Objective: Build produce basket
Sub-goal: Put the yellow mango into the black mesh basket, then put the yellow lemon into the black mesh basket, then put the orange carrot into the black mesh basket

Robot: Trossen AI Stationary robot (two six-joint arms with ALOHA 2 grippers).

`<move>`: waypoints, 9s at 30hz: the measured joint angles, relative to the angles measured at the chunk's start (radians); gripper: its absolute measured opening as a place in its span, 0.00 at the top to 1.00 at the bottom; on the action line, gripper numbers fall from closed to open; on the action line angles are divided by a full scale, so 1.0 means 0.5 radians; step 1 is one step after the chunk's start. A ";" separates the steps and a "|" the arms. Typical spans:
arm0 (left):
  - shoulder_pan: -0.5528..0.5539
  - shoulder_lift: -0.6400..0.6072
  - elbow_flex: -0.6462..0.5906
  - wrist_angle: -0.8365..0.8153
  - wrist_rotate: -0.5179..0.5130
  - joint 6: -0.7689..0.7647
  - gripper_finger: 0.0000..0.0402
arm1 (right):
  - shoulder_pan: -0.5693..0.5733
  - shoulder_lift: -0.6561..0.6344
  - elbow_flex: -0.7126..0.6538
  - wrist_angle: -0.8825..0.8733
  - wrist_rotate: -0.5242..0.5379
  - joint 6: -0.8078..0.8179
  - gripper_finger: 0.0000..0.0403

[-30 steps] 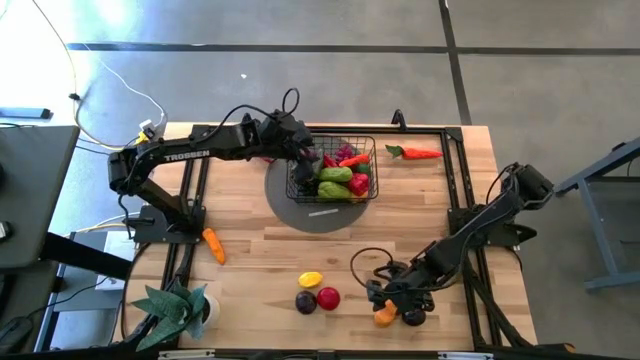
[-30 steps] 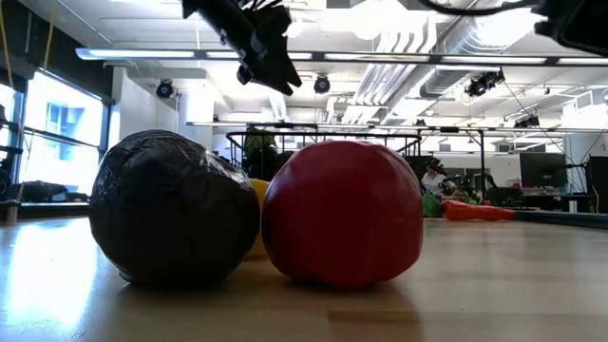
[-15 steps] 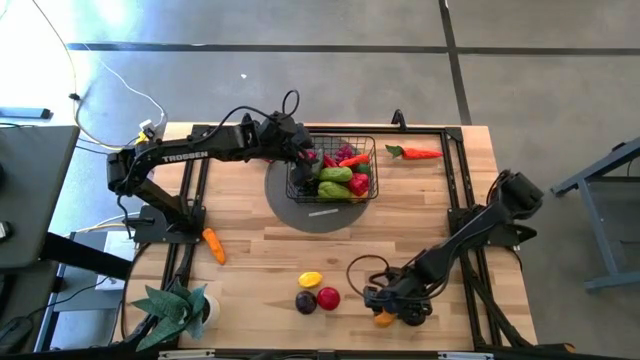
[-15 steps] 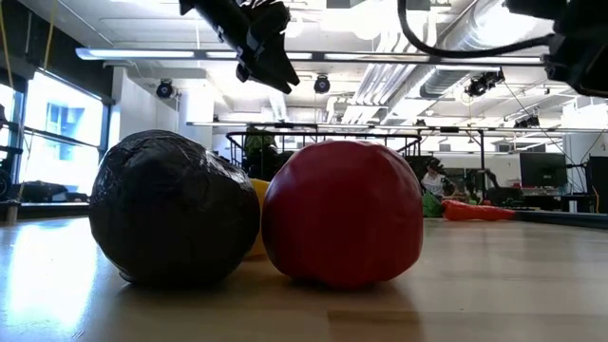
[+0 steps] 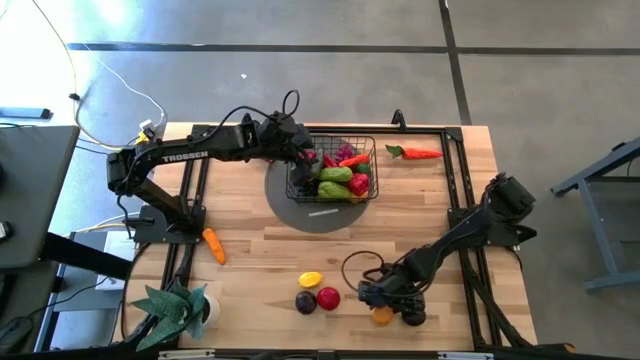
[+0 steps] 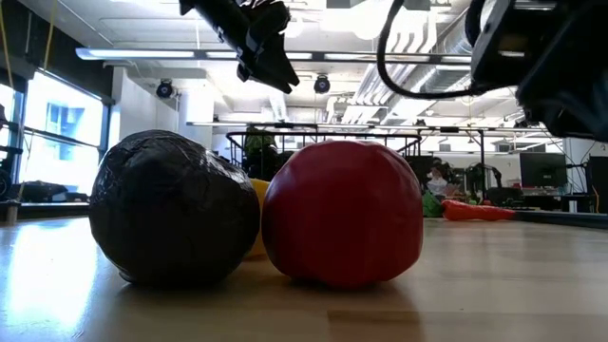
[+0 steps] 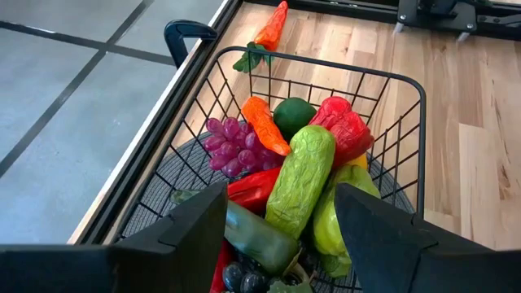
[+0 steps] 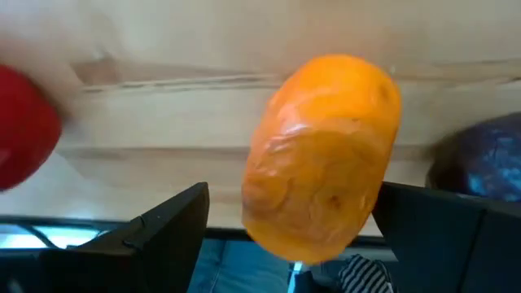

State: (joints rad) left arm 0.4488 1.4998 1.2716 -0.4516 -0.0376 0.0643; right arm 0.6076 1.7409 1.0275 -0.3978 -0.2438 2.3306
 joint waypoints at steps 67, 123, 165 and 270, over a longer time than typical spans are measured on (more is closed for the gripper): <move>-0.497 -0.056 -0.001 -0.494 0.020 -0.620 0.46 | -1.794 -0.759 0.000 0.363 0.567 -3.078 0.58; -1.298 0.644 -0.002 -0.297 0.285 -1.207 0.30 | -2.159 -0.758 0.000 0.402 0.244 -3.789 0.25; -1.254 0.960 -0.002 -0.096 0.308 -0.911 0.58 | -2.159 -0.759 0.000 0.400 0.229 -3.800 0.25; -0.031 -0.264 -0.001 -0.149 -0.299 -0.159 0.31 | -2.917 -0.129 -0.001 -0.761 0.915 -5.414 0.25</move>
State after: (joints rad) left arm 0.4335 1.3678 1.2713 -0.5262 -0.1871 -0.0154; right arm -0.8508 1.6762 1.0271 -0.7784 0.2135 -0.3763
